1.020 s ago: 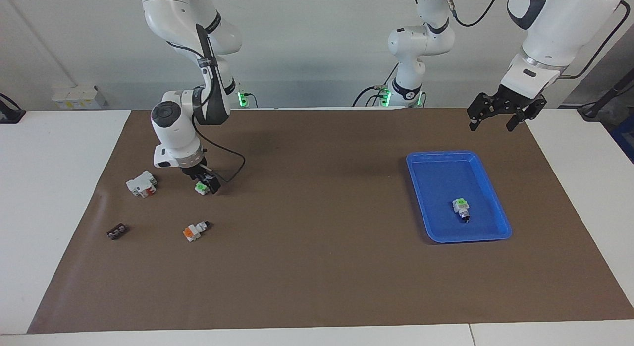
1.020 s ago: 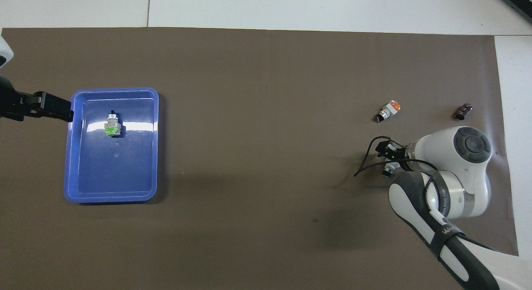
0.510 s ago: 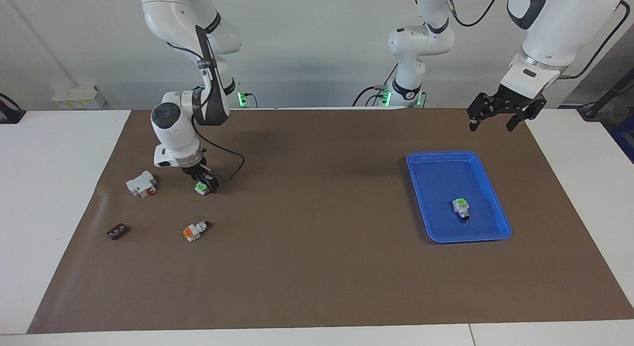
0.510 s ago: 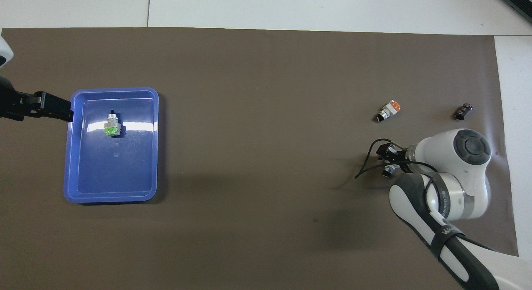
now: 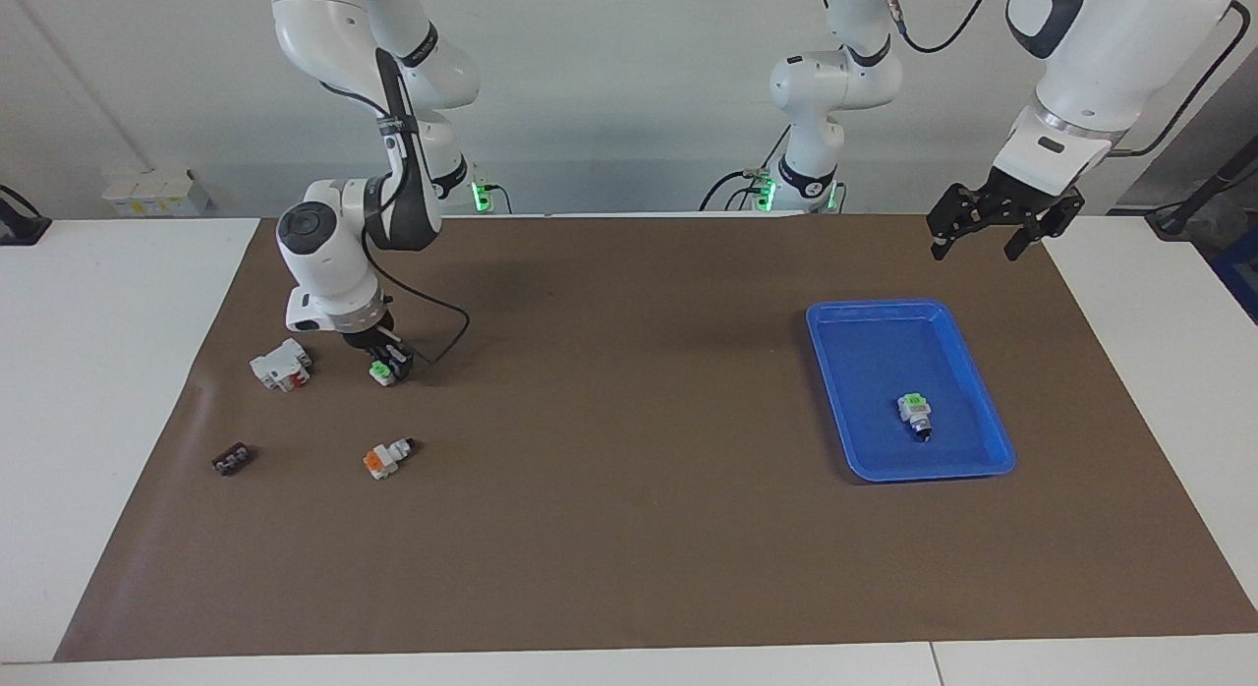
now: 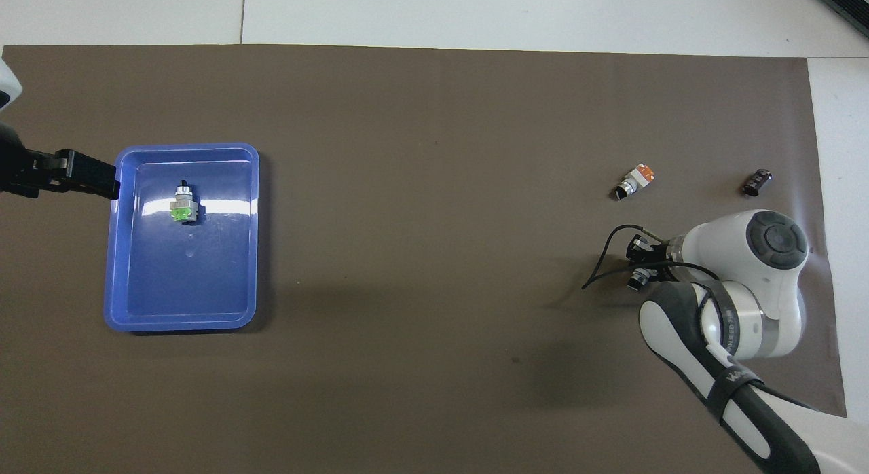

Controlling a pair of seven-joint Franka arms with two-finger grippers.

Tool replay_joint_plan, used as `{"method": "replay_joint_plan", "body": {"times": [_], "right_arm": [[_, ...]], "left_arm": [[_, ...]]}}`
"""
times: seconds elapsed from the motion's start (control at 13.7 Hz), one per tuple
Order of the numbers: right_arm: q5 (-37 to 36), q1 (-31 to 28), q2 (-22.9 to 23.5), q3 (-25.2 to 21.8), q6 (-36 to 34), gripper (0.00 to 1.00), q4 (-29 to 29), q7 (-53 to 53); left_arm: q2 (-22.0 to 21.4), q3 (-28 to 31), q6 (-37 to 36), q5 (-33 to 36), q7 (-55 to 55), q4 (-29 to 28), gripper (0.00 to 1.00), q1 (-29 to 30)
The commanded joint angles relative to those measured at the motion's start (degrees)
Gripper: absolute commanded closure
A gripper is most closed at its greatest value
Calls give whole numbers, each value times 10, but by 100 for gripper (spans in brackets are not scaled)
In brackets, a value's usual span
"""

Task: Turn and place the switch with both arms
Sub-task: 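Grasp the green-topped switch with the right gripper and lift it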

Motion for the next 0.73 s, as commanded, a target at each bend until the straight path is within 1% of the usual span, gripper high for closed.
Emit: {"method": "replay_joint_plan", "body": {"times": [0.0,0.07,0.22,0.36,0.44,0.58,0.66], "right_arm": [[105,1,-5,6,-78,100,61,-9],[132,0,-11,6,-117,100,84,-1],[180,-1,-26,5,-222,100,148,45],[218,-1,-47,6,-303,100,202,120],[237,0,-50,8,-340,100,229,160],[272,0,-53,22,-388,100,277,257],[295,0,-53,30,-401,100,295,304]], "left_arm": [[-17,-1,8,0,-3,-20,0,2],[-17,-1,8,0,-3,-20,0,2],[-17,-1,8,0,-3,-20,0,2],[-17,-1,8,0,-3,-20,0,2],[-17,-1,8,0,-3,-20,0,2],[-17,-1,8,0,-3,-20,0,2],[-17,-1,8,0,-3,-20,0,2]]}}
